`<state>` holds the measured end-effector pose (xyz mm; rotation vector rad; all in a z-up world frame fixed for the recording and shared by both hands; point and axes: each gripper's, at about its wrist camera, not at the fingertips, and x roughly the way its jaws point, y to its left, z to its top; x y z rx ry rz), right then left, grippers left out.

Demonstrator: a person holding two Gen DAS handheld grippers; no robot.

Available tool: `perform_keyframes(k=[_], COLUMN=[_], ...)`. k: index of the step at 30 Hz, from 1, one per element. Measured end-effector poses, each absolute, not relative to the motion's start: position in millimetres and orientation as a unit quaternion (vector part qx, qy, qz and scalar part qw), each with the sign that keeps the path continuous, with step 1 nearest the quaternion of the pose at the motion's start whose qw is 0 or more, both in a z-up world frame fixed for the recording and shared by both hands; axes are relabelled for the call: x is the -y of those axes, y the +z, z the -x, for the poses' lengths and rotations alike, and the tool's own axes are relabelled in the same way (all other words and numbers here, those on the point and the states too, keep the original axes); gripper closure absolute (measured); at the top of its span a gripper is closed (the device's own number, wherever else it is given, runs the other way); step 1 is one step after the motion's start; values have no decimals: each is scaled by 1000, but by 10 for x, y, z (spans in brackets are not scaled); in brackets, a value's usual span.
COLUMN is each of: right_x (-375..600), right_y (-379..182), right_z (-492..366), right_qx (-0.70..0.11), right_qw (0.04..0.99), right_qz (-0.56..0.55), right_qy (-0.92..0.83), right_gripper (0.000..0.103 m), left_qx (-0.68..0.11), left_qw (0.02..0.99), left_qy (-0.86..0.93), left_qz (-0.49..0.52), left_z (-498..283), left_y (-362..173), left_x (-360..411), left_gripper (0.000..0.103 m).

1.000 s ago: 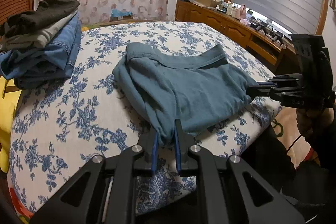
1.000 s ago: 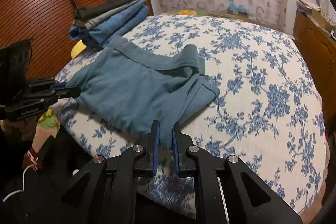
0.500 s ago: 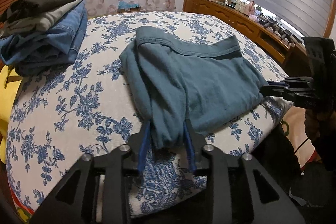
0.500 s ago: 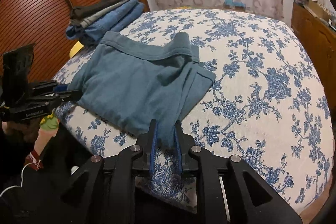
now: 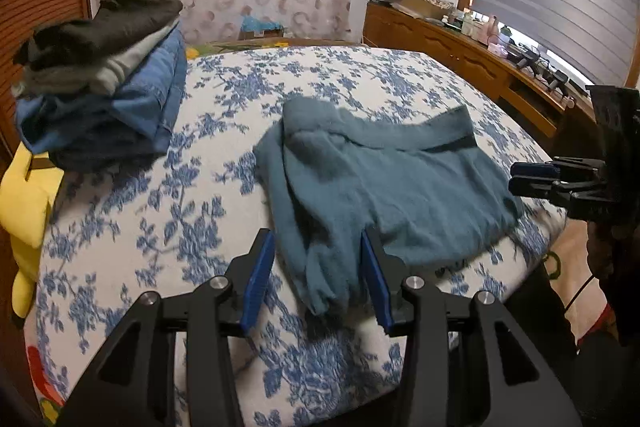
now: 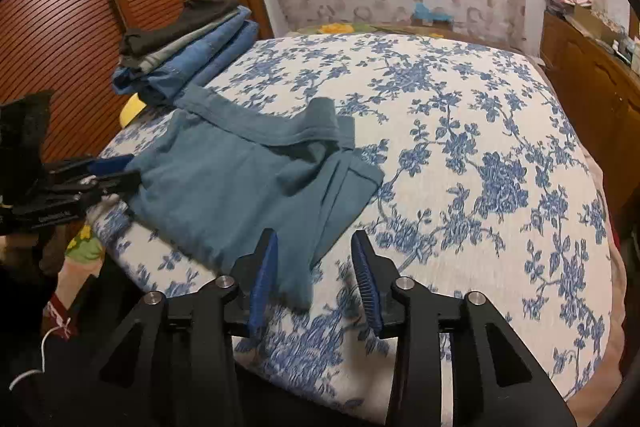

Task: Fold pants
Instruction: 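Open both tools to release the folded edge, then grasp the waistband edge with the left tool while the right tool grasps beside it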

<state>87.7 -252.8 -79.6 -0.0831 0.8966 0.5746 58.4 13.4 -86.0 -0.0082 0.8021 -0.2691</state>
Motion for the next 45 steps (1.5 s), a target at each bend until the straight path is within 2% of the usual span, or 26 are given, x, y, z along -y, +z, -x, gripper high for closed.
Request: perform_keyframes(k=[3, 19, 36, 45], right_x=[2492, 2342, 2192, 2210], right_y=[-814, -895, -992, -997], right_z=[-966, -1340, -1434, -1441], right_qx=[-427, -432, -440, -440], right_qw=[864, 874, 874, 874], right_qz=[46, 39, 70, 61], right_qy=[264, 218, 195, 197], right_gripper=[56, 50, 45, 45], left_qx=[-387, -356, -408, -401], left_qw=[913, 925, 906, 907], left_qy=[-127, -132, -112, -121], left_qz=[-3, 24, 28, 46], left_z=[-687, -850, -1433, -1421], left_y=[-840, -587, -978, -1074], left_x=[-101, -166, -128, -197], left_gripper=[60, 60, 60, 54])
